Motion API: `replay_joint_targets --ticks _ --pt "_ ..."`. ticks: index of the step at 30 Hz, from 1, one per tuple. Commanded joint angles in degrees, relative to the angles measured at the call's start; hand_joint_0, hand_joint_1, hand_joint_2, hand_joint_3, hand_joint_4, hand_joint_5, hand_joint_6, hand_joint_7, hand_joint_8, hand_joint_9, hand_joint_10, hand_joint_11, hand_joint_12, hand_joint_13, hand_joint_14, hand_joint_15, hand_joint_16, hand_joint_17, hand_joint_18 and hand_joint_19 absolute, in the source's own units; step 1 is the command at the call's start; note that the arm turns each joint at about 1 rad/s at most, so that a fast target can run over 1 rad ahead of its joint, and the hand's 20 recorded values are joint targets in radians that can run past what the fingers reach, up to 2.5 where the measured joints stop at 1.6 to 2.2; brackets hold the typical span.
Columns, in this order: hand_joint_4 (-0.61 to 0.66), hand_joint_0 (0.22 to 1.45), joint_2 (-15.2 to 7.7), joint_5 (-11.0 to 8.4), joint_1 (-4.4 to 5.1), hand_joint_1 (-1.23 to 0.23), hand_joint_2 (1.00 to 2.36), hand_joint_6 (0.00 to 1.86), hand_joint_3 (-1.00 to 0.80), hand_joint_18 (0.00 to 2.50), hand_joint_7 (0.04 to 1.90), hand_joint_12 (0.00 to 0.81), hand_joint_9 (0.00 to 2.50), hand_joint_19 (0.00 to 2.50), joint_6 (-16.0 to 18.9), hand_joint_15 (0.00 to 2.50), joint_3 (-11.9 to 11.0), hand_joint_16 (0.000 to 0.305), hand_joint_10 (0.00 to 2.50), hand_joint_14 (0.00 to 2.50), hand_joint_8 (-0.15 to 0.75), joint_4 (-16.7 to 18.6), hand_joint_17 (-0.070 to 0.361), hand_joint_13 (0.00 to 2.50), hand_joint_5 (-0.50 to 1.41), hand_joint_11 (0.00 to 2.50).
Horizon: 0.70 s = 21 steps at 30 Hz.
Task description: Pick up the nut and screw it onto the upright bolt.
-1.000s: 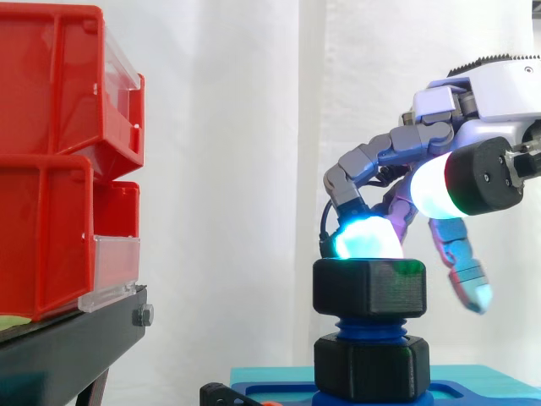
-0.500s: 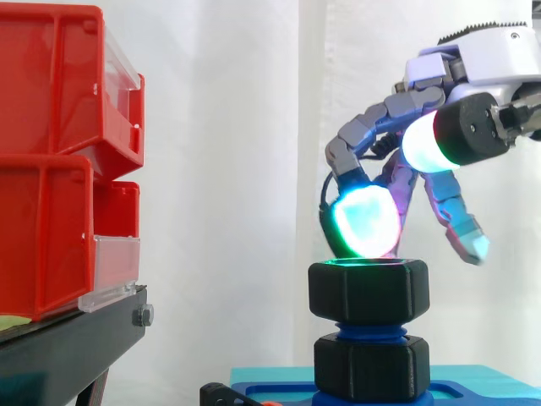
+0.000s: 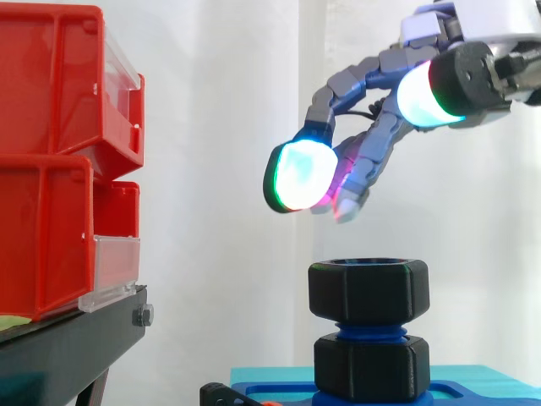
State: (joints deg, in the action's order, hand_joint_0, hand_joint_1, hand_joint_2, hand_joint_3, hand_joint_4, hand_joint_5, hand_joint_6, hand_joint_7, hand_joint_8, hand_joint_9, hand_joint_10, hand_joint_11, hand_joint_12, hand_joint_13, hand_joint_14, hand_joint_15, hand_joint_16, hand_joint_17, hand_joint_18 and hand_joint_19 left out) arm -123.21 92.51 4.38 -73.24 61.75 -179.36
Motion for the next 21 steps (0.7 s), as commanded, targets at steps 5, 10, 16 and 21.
replay_joint_targets --ticks 5,10,16,21 --pt "0.11 0.44 -0.01 0.04 1.24 -0.39 1.00 0.50 -0.50 0.00 0.61 0.375 0.58 0.00 0.29 0.00 6.63 0.053 0.00 0.00 0.233 11.22 0.118 0.23 -0.19 0.00" --pt "0.11 0.44 -0.01 -0.14 1.59 -0.39 1.00 0.50 -0.50 0.00 0.61 0.376 0.53 0.00 0.38 0.00 6.90 0.054 0.00 0.00 0.231 12.45 0.122 0.17 -0.19 0.00" --pt "0.11 0.44 -0.10 -0.14 1.50 -0.38 1.00 0.50 -0.50 0.00 0.61 0.379 0.50 0.00 0.29 0.00 6.90 0.055 0.00 0.00 0.234 10.70 0.125 0.13 -0.19 0.00" --pt "0.12 0.44 -0.01 -0.14 1.42 -0.37 1.00 0.50 -0.50 0.00 0.62 0.381 0.51 0.00 0.29 0.00 6.98 0.056 0.00 0.00 0.238 9.38 0.126 0.12 -0.18 0.00"
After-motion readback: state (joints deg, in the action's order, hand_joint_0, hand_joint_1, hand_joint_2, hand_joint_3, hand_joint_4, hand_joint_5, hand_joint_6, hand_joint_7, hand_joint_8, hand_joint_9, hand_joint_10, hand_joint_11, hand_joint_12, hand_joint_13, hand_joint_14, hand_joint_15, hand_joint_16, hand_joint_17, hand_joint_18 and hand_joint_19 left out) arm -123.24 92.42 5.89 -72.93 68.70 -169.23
